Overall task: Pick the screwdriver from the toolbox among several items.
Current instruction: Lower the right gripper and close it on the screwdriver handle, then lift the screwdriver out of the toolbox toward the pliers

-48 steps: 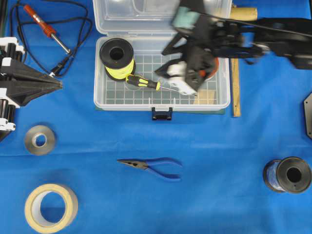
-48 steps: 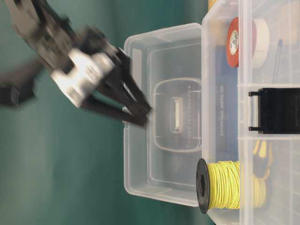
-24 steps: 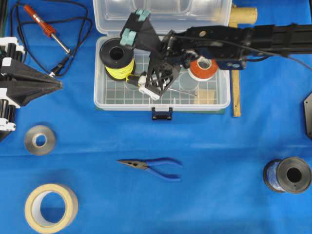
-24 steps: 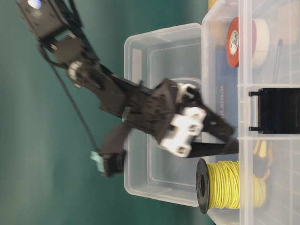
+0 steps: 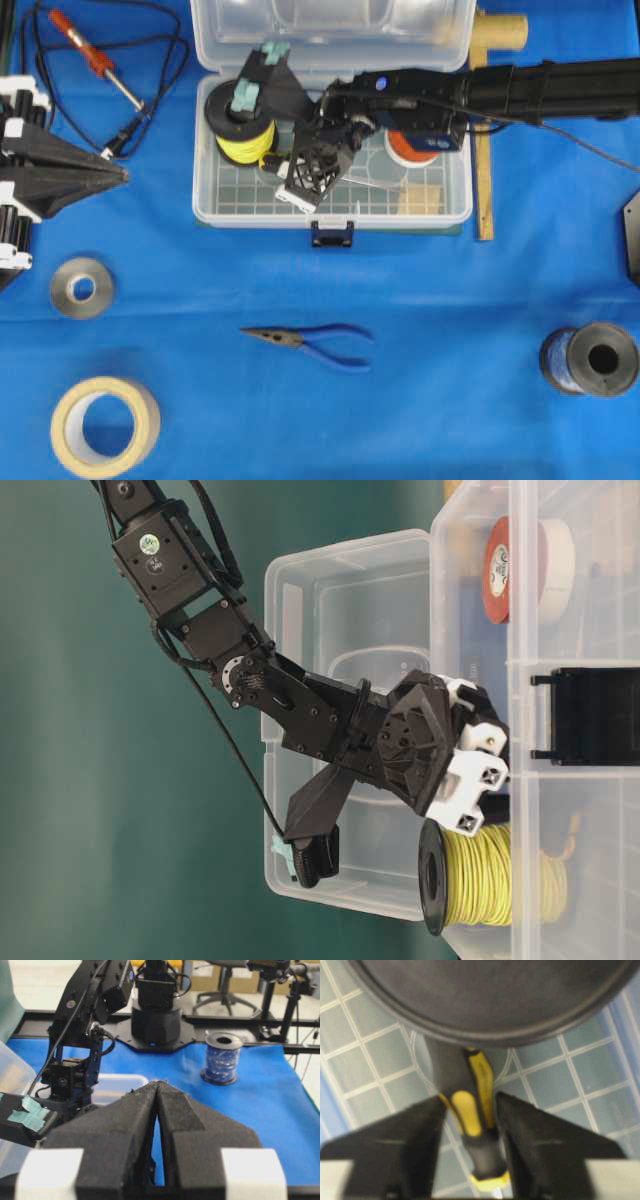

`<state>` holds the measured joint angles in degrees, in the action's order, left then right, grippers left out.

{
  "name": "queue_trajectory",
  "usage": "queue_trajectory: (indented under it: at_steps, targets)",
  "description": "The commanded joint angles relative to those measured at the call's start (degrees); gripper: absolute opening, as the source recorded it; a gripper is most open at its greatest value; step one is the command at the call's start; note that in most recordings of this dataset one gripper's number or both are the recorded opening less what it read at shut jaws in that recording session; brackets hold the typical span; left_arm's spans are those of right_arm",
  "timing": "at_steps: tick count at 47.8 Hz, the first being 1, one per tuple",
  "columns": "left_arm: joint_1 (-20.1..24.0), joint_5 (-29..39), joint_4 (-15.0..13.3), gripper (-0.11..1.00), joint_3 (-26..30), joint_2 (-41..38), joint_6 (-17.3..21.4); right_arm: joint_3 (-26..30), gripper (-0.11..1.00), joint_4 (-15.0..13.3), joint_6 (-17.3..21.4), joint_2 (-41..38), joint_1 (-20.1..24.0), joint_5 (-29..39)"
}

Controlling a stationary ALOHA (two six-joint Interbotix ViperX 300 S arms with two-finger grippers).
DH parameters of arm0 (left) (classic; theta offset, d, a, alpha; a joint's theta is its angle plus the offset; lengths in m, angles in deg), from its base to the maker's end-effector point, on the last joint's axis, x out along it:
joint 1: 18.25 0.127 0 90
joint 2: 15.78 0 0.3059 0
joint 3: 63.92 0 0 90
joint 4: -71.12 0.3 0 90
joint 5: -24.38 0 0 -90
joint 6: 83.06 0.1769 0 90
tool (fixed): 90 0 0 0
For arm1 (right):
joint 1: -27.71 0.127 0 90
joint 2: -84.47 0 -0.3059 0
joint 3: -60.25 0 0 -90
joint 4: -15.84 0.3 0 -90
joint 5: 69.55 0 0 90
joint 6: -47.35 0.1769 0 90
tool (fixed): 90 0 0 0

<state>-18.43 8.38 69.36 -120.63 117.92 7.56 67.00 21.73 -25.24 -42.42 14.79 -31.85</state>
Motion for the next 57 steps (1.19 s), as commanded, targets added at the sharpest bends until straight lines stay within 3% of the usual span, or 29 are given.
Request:
queue_trajectory:
  at_steps: [1,3,21,32,39,51,57]
  targets:
    - [-0.09,-0.09,0.00,0.00,0.53,-0.18,0.00,0.79,0.33,0.18,0.18,1.14,-0.18,0.97]
    - [0.00,-0.09,0.00,0.00,0.44,-0.18,0.00,0.88,0.27,0.26,0.18,1.58,-0.18,1.58]
    - [-0.09,0.00,0.00,0.00,0.44,0.00,0.00,0.88,0.27,0.26,1.23,15.91,0.53,9.14]
    - [0.00,0.00,-0.09,0.00,0.53,0.09,0.00,0.88,0.27,0.00,4.66,23.47,5.80,12.92]
    - [0.00,0.00,0.00,0.00,0.44,0.09,0.00,1.14,0.27,-0.70,7.65,22.06,11.60,12.13]
    - [0.18,-0.09,0.00,0.00,0.44,0.09,0.00,3.69,0.27,-8.09,15.91,14.24,19.07,9.32]
    - [0.62,0.00,0.00,0.00,0.44,0.09,0.00,6.33,0.27,-9.84,17.23,9.32,20.83,9.40]
